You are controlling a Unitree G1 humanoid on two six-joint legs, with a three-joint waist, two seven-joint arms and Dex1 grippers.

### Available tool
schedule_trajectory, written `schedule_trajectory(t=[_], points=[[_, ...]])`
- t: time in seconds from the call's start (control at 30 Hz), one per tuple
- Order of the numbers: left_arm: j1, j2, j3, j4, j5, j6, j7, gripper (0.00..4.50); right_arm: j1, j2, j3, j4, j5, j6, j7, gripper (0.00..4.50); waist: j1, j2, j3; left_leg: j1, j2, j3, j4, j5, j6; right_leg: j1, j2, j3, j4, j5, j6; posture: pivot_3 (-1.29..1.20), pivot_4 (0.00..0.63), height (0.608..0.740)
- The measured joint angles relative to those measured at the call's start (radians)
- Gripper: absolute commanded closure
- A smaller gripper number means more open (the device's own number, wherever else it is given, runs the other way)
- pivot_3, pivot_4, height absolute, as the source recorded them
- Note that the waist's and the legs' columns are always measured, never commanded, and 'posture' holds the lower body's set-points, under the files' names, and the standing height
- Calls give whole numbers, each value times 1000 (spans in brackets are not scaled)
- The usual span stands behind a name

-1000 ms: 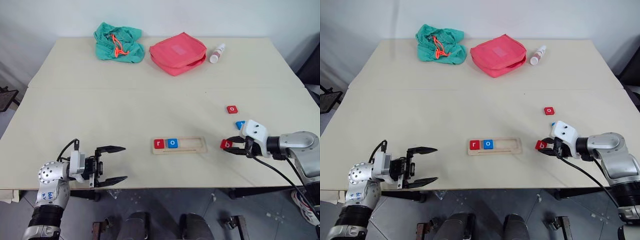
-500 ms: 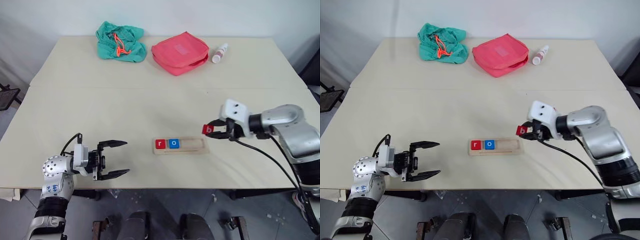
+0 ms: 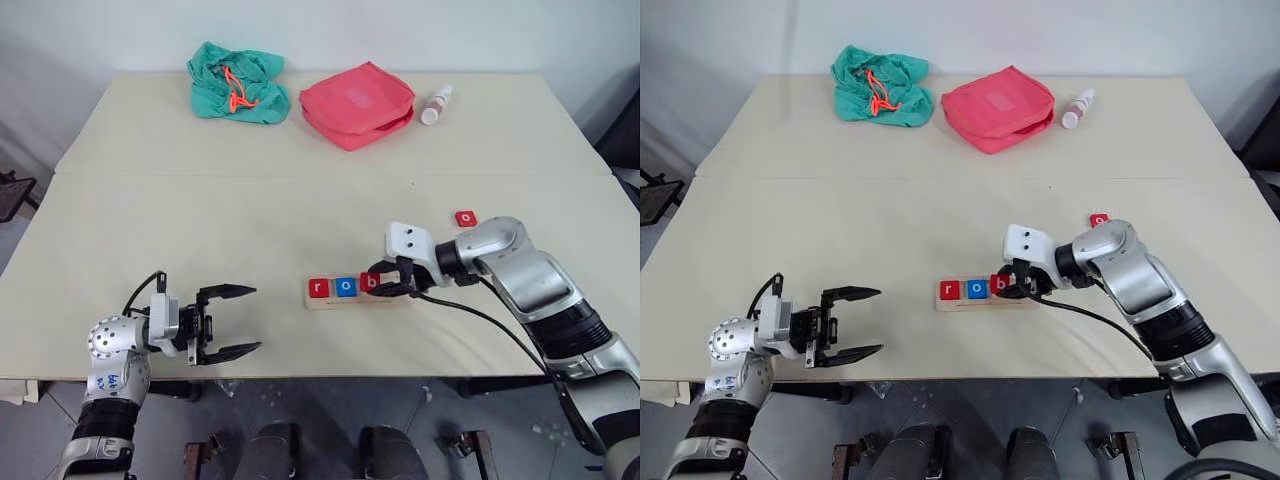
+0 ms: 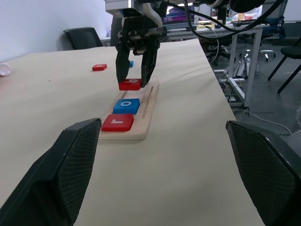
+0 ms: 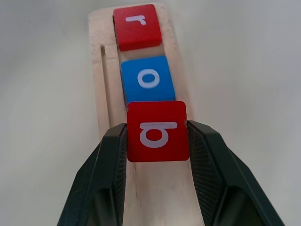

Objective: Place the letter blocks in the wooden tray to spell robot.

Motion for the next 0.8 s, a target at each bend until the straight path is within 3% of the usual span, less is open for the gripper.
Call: schedule_trajectory(t=[0.13,0.43,0.63,0.73,0.8], points=[[9,0,0,-5,0,-2,0,0,-11,9,2,19,-16,-26,11,3029,3,0,0,0,0,0,0,0,0,0,0,0,0,0,0,0,150,740],[9,0,0,-5,1,-7,1,0,-13,21,10,53,-56,-61,37,19,1,0,0,0,0,0,0,0,0,0,0,0,0,0,0,0,150,740],[3,-1,0,-3,6,-13,1,0,-11,21,-13,18,-40,-42,29,19,1,0,0,0,0,0,0,0,0,0,0,0,0,0,0,0,150,740],[1,-2,0,-1,7,-15,1,0,10,20,-71,-40,-5,-16,9,597,3,0,0,0,0,-1,0,0,0,0,0,0,0,0,0,0,150,740],[-1,-3,0,2,8,-15,1,0,50,-1,-97,-77,16,-7,7,1262,7,0,0,0,-1,-1,0,0,0,1,0,0,0,0,0,0,150,740]])
